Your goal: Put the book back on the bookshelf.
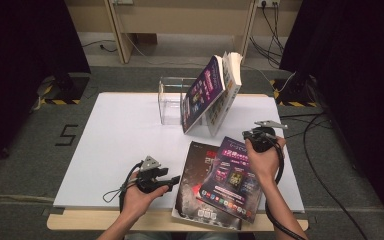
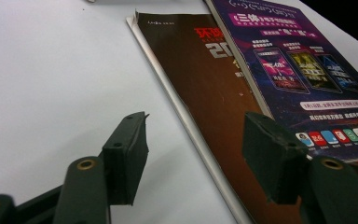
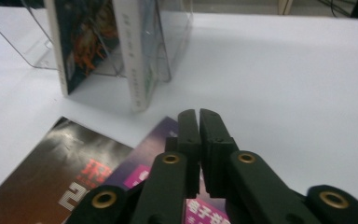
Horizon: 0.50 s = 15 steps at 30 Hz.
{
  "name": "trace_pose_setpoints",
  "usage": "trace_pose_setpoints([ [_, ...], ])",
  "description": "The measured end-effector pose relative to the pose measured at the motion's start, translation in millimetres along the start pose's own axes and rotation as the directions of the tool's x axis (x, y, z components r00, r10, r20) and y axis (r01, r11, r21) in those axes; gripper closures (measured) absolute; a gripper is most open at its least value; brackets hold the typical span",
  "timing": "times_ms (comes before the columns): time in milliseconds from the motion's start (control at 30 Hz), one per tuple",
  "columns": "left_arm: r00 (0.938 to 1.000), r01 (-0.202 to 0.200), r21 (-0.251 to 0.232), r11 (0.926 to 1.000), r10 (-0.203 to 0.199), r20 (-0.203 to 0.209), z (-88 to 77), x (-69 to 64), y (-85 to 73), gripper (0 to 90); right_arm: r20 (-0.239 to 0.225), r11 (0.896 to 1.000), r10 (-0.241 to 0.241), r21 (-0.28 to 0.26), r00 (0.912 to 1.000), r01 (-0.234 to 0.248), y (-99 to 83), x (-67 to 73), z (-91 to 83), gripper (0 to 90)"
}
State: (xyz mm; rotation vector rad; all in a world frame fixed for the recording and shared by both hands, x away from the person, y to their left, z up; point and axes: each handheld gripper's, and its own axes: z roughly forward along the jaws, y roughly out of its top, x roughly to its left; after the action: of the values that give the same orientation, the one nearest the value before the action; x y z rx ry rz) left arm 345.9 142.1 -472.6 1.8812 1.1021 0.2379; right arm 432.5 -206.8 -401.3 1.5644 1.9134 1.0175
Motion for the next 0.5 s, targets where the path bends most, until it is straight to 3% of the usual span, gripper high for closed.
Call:
trace_pose_setpoints([
  [133, 0.9999, -0.007, 0.006, 1.0000, 0.007, 0.014, 0.7, -4.4, 2.1, 46.7, 0.016, 0.999, 0.031, 0.035, 0.9994, -0.032, -6.9, -12.9, 2.1, 90.0],
  [267, 0.9993, 0.009, 0.014, 0.9999, -0.009, 0.035, 0.8, -7.1, 2.4, 60.6, 0.038, 0.996, 0.055, 0.067, 0.9978, -0.058, -12.5, -25.3, 5.2, 90.0],
  [500, 0.9992, -0.015, 0.040, 0.9991, 0.013, 0.039, 1.2, -11.7, 0.3, 75.5, 0.073, 0.991, 0.077, 0.102, 0.9944, -0.085, -18.1, -39.8, 10.1, 90.0],
])
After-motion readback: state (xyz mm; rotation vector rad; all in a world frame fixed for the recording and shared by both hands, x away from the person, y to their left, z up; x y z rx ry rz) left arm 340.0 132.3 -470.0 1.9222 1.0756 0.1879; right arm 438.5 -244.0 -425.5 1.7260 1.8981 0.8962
